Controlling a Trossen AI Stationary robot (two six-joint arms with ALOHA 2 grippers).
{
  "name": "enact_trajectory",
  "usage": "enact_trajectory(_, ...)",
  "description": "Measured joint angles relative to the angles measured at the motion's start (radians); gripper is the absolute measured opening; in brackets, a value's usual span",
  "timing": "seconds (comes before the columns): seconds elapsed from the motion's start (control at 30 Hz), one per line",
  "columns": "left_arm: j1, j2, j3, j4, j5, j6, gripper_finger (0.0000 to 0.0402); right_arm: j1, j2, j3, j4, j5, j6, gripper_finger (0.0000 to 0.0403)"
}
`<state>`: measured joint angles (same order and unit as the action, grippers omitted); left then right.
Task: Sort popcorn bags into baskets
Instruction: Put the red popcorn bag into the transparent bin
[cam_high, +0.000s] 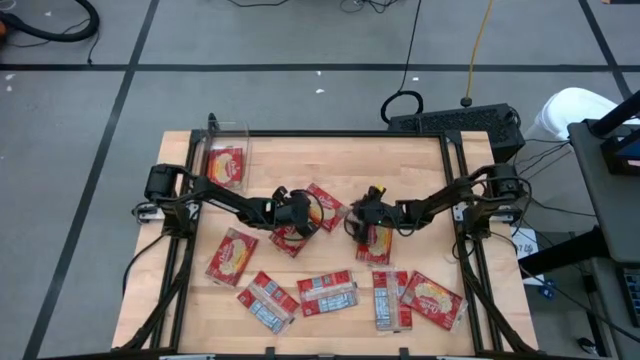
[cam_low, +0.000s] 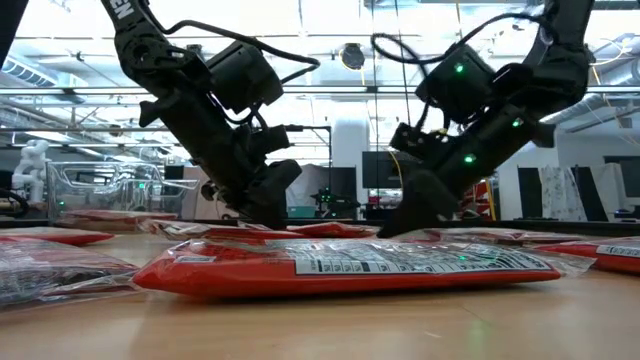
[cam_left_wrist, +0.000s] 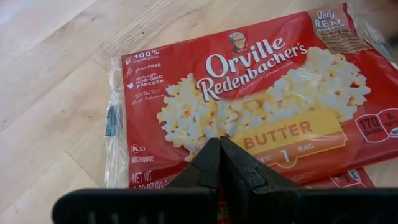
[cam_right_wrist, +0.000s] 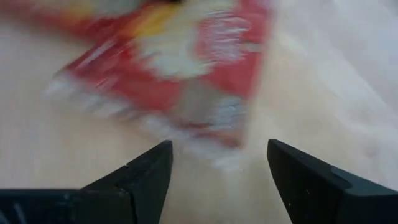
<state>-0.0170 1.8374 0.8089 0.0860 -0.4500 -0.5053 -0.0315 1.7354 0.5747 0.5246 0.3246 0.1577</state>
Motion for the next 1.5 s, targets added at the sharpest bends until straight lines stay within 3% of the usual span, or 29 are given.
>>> enact_trajectory(0.17,0.000,0.000,-0.001,0.002,0.003,-0.005,0.0014,-0.065,0.032,0.000,0.039,-0.122,0.080,0.0247)
enact_trajectory(0.3,0.000,0.001,-0.001,0.005,0.003,-0.005,0.0014,-0.086,0.044,0.001,0.063,-0.160,0.091,0.0214)
enact_trajectory(0.5,0.000,0.003,-0.003,0.045,0.010,0.023,0.0014,-0.085,0.049,-0.002,0.137,-0.262,0.033,0.0121)
enact_trajectory(0.7,0.000,0.003,-0.003,0.047,0.008,0.030,0.0014,-0.085,0.048,-0.002,0.161,-0.266,0.021,0.0011)
enact_trajectory(0.93,-0.013,-0.122,-0.006,0.037,0.008,0.061,0.0014,-0.077,0.035,-0.001,0.233,-0.276,0.045,0.0003)
enact_trajectory(1.17,-0.091,-0.279,-0.003,0.095,-0.039,0.220,0.0025,-0.051,-0.004,0.000,0.389,-0.262,0.073,0.0001)
enact_trajectory(1.4,-0.230,-0.298,-0.003,0.211,-0.057,0.317,0.0105,-0.020,-0.033,0.000,0.407,-0.073,0.085,0.0000)
enact_trajectory(1.5,-0.281,-0.298,-0.003,0.213,-0.149,0.345,0.0159,-0.019,-0.033,0.000,0.427,-0.063,0.086,0.0000)
